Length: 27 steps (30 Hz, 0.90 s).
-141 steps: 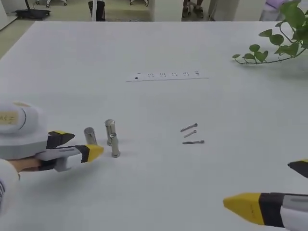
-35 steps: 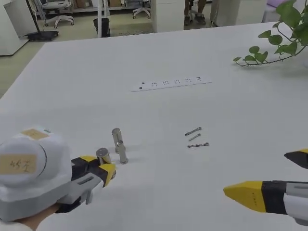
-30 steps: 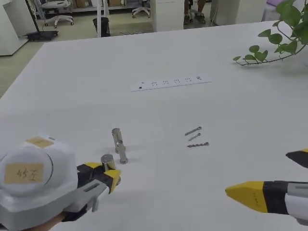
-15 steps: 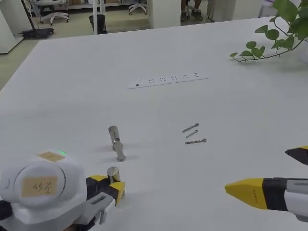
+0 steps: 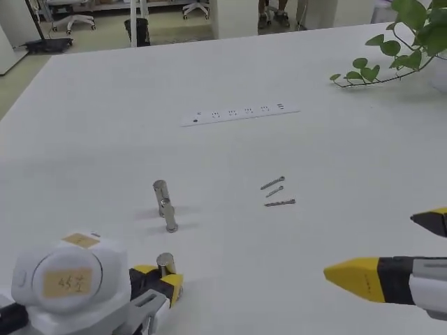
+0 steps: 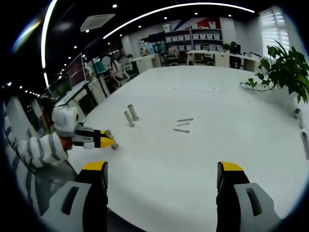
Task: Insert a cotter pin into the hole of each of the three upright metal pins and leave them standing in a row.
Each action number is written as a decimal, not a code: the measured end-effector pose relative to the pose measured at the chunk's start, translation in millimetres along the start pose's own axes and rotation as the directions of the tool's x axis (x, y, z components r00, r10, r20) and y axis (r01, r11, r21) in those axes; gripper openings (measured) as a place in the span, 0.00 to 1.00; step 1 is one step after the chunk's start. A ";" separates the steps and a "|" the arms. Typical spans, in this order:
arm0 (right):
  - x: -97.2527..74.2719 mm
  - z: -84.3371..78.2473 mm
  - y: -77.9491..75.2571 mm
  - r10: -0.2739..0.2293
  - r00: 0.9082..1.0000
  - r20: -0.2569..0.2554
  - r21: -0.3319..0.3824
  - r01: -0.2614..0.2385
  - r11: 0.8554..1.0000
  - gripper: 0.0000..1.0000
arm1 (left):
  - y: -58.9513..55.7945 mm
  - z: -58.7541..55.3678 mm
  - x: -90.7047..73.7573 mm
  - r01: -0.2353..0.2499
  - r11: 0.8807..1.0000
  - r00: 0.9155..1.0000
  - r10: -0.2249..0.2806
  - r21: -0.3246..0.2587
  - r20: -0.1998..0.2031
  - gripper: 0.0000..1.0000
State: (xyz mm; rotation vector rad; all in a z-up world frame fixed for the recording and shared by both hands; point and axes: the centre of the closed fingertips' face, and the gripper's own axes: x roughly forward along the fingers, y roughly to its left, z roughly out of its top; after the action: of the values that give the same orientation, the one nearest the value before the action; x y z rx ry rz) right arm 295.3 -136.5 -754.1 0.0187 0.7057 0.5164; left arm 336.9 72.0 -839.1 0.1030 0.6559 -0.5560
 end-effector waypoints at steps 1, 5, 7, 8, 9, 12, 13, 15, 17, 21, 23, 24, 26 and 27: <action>0.0 0.2 0.4 0.002 1.000 0.001 0.002 -0.002 1.000 0.95 | -0.1 0.1 0.0 0.001 1.000 1.000 -0.001 -0.003 0.001 0.11; 0.6 -1.2 1.5 0.004 1.000 -0.007 -0.004 -0.004 1.000 0.95 | 0.0 0.2 -0.6 0.001 1.000 1.000 -0.001 -0.008 0.004 0.11; 0.9 -1.5 2.5 0.007 1.000 -0.009 -0.006 -0.007 1.000 0.95 | -0.1 0.0 -0.9 -0.001 1.000 1.000 0.001 -0.009 0.004 0.11; 1.1 -1.4 2.9 0.008 1.000 -0.008 -0.006 -0.009 1.000 0.95 | -0.3 -0.3 -1.2 -0.001 1.000 1.000 0.001 -0.006 0.004 0.11; 1.2 -1.2 3.1 0.009 1.000 -0.008 -0.006 -0.009 1.000 0.95 | -0.6 -0.7 -1.6 -0.002 1.000 1.000 0.002 -0.005 0.005 0.11; 1.8 -1.2 3.8 0.012 1.000 -0.010 -0.008 -0.012 1.000 0.95 | -0.5 -2.0 -3.4 -0.006 1.000 1.000 0.006 -0.002 0.007 0.11; 1.9 -1.1 3.9 0.012 1.000 -0.010 -0.009 -0.012 1.000 0.95 | -0.7 -2.4 -3.8 -0.006 1.000 1.000 0.006 -0.002 0.008 0.11; 2.0 -0.8 4.8 0.015 1.000 -0.008 -0.011 -0.015 1.000 0.95 | -0.9 -2.5 -4.2 -0.008 1.000 1.000 0.007 0.002 0.009 0.11; 2.0 -0.2 5.8 0.019 1.000 -0.005 -0.013 -0.019 1.000 0.95 | -1.7 -2.2 -4.6 -0.007 1.000 1.000 0.007 0.003 0.010 0.11; 2.1 0.2 6.7 0.022 1.000 -0.004 -0.012 -0.022 1.000 0.95 | -2.6 -2.5 -4.9 -0.006 1.000 1.000 0.006 -0.003 0.011 0.12; 2.1 0.2 6.8 0.021 1.000 -0.003 -0.013 -0.021 1.000 0.95 | -2.7 -2.4 -5.3 -0.006 1.000 1.000 0.006 -0.004 0.011 0.12; 2.1 0.2 7.0 0.021 1.000 -0.003 -0.012 -0.021 1.000 0.95 | -2.6 -2.4 -5.4 -0.005 1.000 1.000 0.005 -0.005 0.012 0.12; 1.8 -0.1 7.5 0.023 1.000 -0.003 -0.013 -0.023 1.000 0.95 | -2.8 -2.1 -6.0 0.000 1.000 1.000 0.000 -0.015 0.014 0.12; 1.7 -0.3 7.5 0.022 1.000 -0.004 -0.014 -0.022 1.000 0.95 | -3.3 -1.1 -7.0 0.010 1.000 1.000 -0.009 -0.020 0.018 0.13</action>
State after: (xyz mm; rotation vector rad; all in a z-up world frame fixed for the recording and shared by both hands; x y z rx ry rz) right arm 292.9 -129.2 -753.9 0.0125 0.7058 0.5429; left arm 330.0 72.6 -835.5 0.0765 0.6451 -0.5590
